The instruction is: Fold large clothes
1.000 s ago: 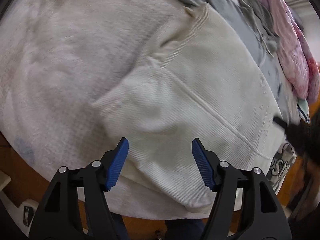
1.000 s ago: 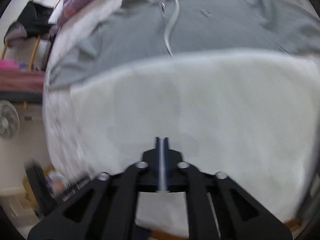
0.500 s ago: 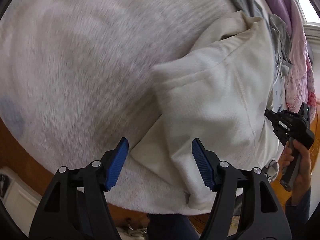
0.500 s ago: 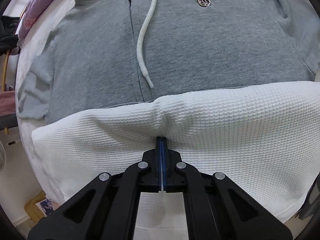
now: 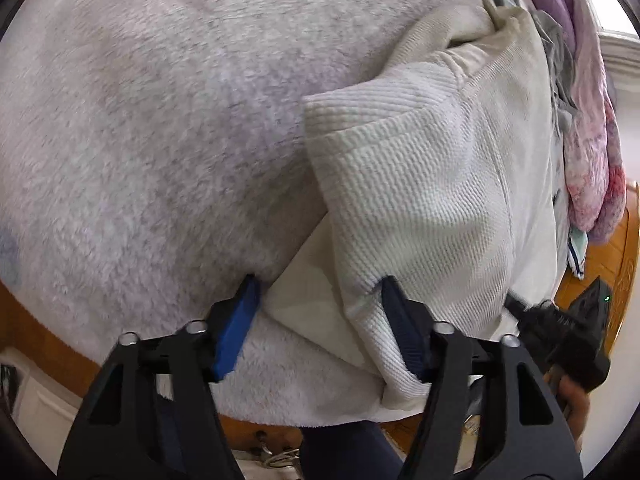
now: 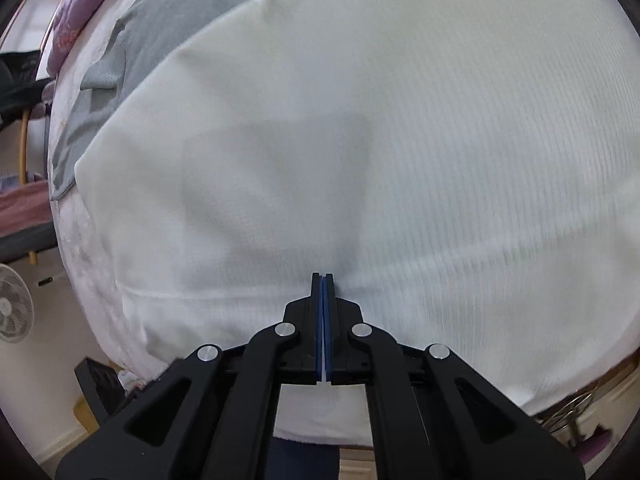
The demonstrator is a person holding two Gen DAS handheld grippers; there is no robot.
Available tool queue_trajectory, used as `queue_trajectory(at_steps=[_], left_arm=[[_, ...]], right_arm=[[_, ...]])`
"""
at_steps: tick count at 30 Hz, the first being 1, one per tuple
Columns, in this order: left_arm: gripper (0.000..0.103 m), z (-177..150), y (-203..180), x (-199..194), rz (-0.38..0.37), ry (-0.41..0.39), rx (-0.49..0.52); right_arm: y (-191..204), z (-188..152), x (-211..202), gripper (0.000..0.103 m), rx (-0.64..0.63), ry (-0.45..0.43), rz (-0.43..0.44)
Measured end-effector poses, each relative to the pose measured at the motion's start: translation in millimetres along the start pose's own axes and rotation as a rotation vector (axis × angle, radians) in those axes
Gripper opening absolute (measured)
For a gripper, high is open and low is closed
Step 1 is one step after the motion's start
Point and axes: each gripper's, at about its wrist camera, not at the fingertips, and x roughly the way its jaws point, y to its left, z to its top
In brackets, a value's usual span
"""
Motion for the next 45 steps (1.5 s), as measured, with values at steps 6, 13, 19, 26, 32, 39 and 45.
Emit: queue_trajectory(at_steps=[6, 13, 19, 26, 32, 39, 45], left_arm=[[0.046, -1.5, 1.7, 1.8, 0.014, -0.008, 0.036], [0.005, -8.4, -2.4, -9.0, 0.022, -0.01, 0.105], [0.004, -17.4, -32.4, -33.8, -0.019, -0.029, 0.204], [0.004, -28.6, -73.3, -60.6, -0.098, -0.044, 0.29], [0.004, -26.0, -98.7, -63.2, -0.178, -0.012, 0.289], [0.004, -20.6, -108.6, -61.0, -0.206, 0.019, 0.282], [0.004, -20.4, -119.3, -60.7, -0.212, 0.036, 0.308]], right_arm=[[-14.6, -27.2, 29.0, 0.0, -0.009, 0.031, -0.008], [-12.1, -24.1, 36.8, 0.0, -0.032, 0.037, -0.009], [-29.1, -24.1, 26.1, 0.0, -0.045, 0.022, -0.001], [-34.0, -41.9, 10.9, 0.012, -0.062, -0.02, 0.09], [13.8, -96.5, -7.1, 0.037, -0.39, -0.08, 0.215], [46.3, -121.0, -10.8, 0.054, -0.617, -0.161, 0.217], [76.1, -118.0, 8.4, 0.055, -0.652, -0.224, 0.165]])
